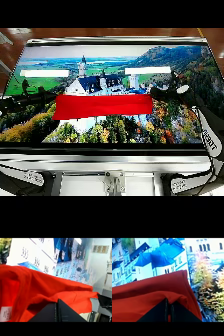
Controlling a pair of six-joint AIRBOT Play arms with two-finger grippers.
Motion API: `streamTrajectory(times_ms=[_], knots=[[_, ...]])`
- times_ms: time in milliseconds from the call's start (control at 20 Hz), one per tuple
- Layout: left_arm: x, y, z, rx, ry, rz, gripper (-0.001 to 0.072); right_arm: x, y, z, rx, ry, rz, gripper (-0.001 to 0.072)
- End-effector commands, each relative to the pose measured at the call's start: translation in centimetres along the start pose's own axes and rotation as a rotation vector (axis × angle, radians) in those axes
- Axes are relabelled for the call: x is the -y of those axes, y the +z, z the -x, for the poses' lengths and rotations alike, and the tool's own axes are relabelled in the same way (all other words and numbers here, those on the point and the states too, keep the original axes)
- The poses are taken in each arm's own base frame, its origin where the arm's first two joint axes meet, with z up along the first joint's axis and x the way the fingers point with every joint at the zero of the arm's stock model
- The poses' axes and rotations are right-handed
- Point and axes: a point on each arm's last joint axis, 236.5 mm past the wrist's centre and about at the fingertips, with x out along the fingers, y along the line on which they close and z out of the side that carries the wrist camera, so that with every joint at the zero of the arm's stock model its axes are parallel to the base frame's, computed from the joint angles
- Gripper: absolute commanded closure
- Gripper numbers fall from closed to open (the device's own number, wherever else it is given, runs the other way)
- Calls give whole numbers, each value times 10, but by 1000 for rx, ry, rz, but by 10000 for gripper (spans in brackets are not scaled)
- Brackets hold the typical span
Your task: Fold the shirts.
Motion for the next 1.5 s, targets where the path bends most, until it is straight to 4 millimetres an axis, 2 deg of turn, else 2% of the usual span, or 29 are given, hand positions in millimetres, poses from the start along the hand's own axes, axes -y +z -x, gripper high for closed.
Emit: streamTrajectory(times_ms=[0,50,100,150,200,350,400,500,600,800,850,950,1000,1050,1150,1250,1450], knots=[[-5,-6,-11,-22,2,14,661,5,-6,-8,-20,-5,-30,612],[-5,-6,-11,-23,1,14,576,6,-7,-9,-21,-6,-38,445],[-3,-8,-10,-30,-8,16,413,5,-6,-9,-20,-6,-39,238],[0,-9,-7,-37,-21,18,241,7,-3,-7,-12,-9,-38,134],[5,-10,-2,-54,-42,12,177,11,-1,-2,-14,-9,-29,130],[26,-4,25,-88,-122,-14,178,35,10,21,-16,-22,-86,127],[32,-2,35,-100,-145,-10,179,44,7,26,-35,-22,-135,113],[47,-2,50,-129,-190,-25,179,55,-7,28,-102,-8,-206,36],[60,-6,56,-147,-219,-47,180,50,-25,18,-174,31,-251,36],[86,-12,56,-159,-268,-77,180,20,-56,-19,-263,110,-258,36],[94,-12,56,-158,-291,-80,180,13,-61,-26,-273,126,-267,92],[109,-15,52,-162,-334,-83,180,5,-52,-32,-227,133,-277,116],[113,-16,50,-166,-345,-84,180,-1,-50,-33,-221,150,-293,159],[116,-18,47,-172,-351,-87,180,-5,-49,-32,-223,162,-302,306],[120,-23,41,-189,-354,-96,180,-13,-54,-25,-254,188,-286,653],[125,-30,35,-210,-357,-103,197,-21,-51,-11,-259,211,-232,653],[137,-50,16,-263,-367,-164,484,-45,-27,34,-190,241,-133,654]])
